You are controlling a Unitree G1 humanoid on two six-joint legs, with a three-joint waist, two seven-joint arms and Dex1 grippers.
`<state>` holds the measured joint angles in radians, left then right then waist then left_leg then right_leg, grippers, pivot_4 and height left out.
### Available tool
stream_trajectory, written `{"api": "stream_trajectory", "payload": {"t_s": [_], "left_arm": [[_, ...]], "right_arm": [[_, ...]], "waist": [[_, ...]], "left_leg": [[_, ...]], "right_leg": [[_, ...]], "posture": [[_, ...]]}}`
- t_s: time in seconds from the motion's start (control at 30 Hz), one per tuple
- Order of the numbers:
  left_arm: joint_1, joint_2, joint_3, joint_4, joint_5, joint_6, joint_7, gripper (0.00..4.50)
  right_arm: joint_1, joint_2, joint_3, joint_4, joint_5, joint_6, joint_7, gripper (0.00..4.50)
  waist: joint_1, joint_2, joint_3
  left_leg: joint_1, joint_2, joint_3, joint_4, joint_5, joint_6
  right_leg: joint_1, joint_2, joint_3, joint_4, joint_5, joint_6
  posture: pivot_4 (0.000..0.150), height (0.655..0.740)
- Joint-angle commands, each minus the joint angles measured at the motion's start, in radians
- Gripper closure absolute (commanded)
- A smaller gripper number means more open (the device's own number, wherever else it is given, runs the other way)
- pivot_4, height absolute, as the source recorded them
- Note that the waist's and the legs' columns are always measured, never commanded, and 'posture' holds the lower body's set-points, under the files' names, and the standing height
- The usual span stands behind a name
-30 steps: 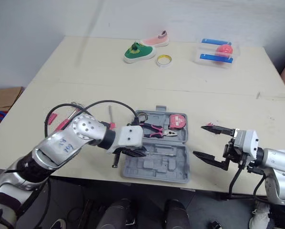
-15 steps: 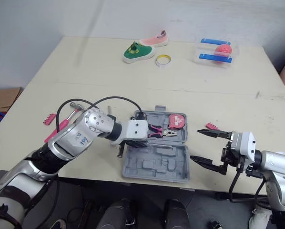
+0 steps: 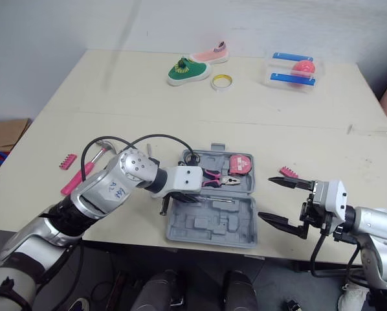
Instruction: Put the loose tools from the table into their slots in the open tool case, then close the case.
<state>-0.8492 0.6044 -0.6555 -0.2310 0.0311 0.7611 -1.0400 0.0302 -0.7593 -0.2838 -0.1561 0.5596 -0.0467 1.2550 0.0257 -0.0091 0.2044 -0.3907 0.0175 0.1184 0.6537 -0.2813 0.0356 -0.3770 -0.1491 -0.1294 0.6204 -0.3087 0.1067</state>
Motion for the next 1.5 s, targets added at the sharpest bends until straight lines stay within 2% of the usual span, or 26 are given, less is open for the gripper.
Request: {"api": "stream_trajectory", "payload": {"t_s": [0.03, 0.33, 0.37, 0.4, 0.5, 0.63, 0.77, 0.87, 0.97, 1.0, 1.1, 1.37, 1.5], "left_arm": [[0.001, -0.018, -0.009, -0.019, 0.023, -0.010, 0.001, 4.47], [0.016, -0.035, 0.002, -0.025, 0.036, -0.033, -0.005, 4.47], [0.017, -0.036, 0.009, -0.028, 0.033, -0.051, -0.007, 3.46], [0.017, -0.040, 0.019, -0.030, 0.032, -0.067, -0.003, 3.22], [0.016, -0.051, 0.064, -0.042, 0.013, -0.095, 0.002, 1.92], [0.025, -0.030, 0.143, -0.093, -0.055, -0.087, -0.037, 1.92], [0.096, -0.044, 0.250, -0.063, -0.108, -0.226, -0.007, 1.92], [0.157, -0.094, 0.338, -0.015, -0.162, -0.328, 0.034, 2.81], [0.266, -0.180, 0.432, 0.037, -0.271, -0.425, 0.046, 4.20], [0.294, -0.198, 0.441, 0.062, -0.275, -0.466, 0.051, 4.44], [0.339, -0.201, 0.410, 0.116, -0.229, -0.532, 0.046, 4.44], [0.363, -0.256, 0.369, 0.203, -0.167, -0.534, 0.131, 4.44], [0.371, -0.253, 0.352, 0.219, -0.155, -0.553, 0.121, 4.44]], "right_arm": [[0.010, 0.005, -0.025, -0.032, 0.014, -0.022, -0.003, 0.00], [0.021, 0.011, -0.021, -0.016, 0.012, -0.041, 0.001, 0.00], [0.022, 0.013, -0.021, -0.008, 0.011, -0.046, 0.004, 0.00], [0.022, 0.015, -0.020, -0.003, 0.011, -0.051, 0.007, 0.00], [0.023, 0.016, -0.020, 0.007, 0.011, -0.059, 0.014, 0.00], [0.028, 0.016, -0.024, 0.013, 0.015, -0.061, 0.026, 0.00], [0.041, 0.022, -0.026, 0.034, 0.014, -0.079, 0.043, 0.00], [0.047, 0.026, -0.025, 0.046, 0.013, -0.093, 0.050, 0.00], [0.051, 0.029, -0.025, 0.069, 0.011, -0.110, 0.060, 0.00], [0.051, 0.030, -0.026, 0.079, 0.011, -0.117, 0.064, 0.00], [0.050, 0.030, -0.026, 0.098, 0.011, -0.131, 0.073, 0.00], [0.054, 0.029, -0.029, 0.139, 0.014, -0.165, 0.095, 0.00], [0.055, 0.029, -0.030, 0.149, 0.017, -0.175, 0.099, 0.00]], "waist": [[0.000, 0.000, 0.000], [0.001, 0.000, 0.000], [0.001, 0.000, 0.000], [0.001, 0.000, 0.000], [0.001, 0.000, 0.000], [0.000, 0.000, 0.000], [-0.002, 0.000, 0.000], [-0.001, 0.000, 0.000], [-0.001, 0.000, 0.000], [-0.001, 0.000, 0.000], [-0.001, 0.000, 0.000], [0.001, 0.000, 0.000], [-0.001, 0.000, 0.000]], "left_leg": [[0.000, 0.000, 0.000, 0.000, 0.000, 0.000], [0.000, 0.000, 0.000, 0.000, 0.000, 0.000], [0.000, 0.000, 0.000, 0.001, 0.000, 0.000], [0.000, 0.000, 0.000, 0.001, 0.000, 0.000], [0.000, 0.000, -0.001, 0.001, 0.000, 0.000], [0.000, 0.000, -0.001, 0.001, 0.000, 0.000], [0.000, 0.000, 0.000, 0.000, 0.000, 0.000], [0.000, 0.000, -0.001, 0.001, 0.000, 0.000], [0.000, 0.000, -0.001, 0.002, 0.000, 0.001], [0.000, 0.000, -0.001, 0.002, -0.001, 0.001], [0.000, 0.000, -0.001, 0.003, -0.001, 0.002], [0.000, 0.000, -0.001, 0.004, -0.002, 0.002], [0.000, 0.000, -0.001, 0.004, -0.002, 0.002]], "right_leg": [[0.000, 0.000, 0.000, 0.000, 0.000, 0.000], [0.000, 0.000, 0.000, 0.000, 0.000, 0.000], [0.000, 0.000, 0.000, 0.000, 0.000, 0.000], [0.000, 0.000, 0.000, 0.000, 0.000, 0.000], [0.000, 0.000, 0.000, 0.000, 0.000, 0.000], [0.000, 0.000, 0.000, 0.000, 0.000, 0.000], [0.000, 0.000, 0.000, 0.000, 0.000, 0.000], [0.001, 0.000, 0.000, 0.001, 0.000, 0.000], [0.001, -0.001, -0.001, 0.001, 0.000, 0.000], [0.001, -0.001, 0.000, 0.001, 0.000, 0.000], [0.002, -0.001, -0.001, 0.001, 0.000, 0.000], [0.002, -0.001, -0.001, 0.000, 0.000, 0.001], [0.002, -0.001, -0.001, 0.000, 0.000, 0.001]], "posture": [[0.150, 0.7400], [0.150, 0.7400], [0.150, 0.7400], [0.150, 0.7400], [0.150, 0.7400], [0.150, 0.7400], [0.150, 0.7400], [0.150, 0.7400], [0.150, 0.7400], [0.150, 0.7400], [0.150, 0.7400], [0.150, 0.7400], [0.150, 0.7400]]}}
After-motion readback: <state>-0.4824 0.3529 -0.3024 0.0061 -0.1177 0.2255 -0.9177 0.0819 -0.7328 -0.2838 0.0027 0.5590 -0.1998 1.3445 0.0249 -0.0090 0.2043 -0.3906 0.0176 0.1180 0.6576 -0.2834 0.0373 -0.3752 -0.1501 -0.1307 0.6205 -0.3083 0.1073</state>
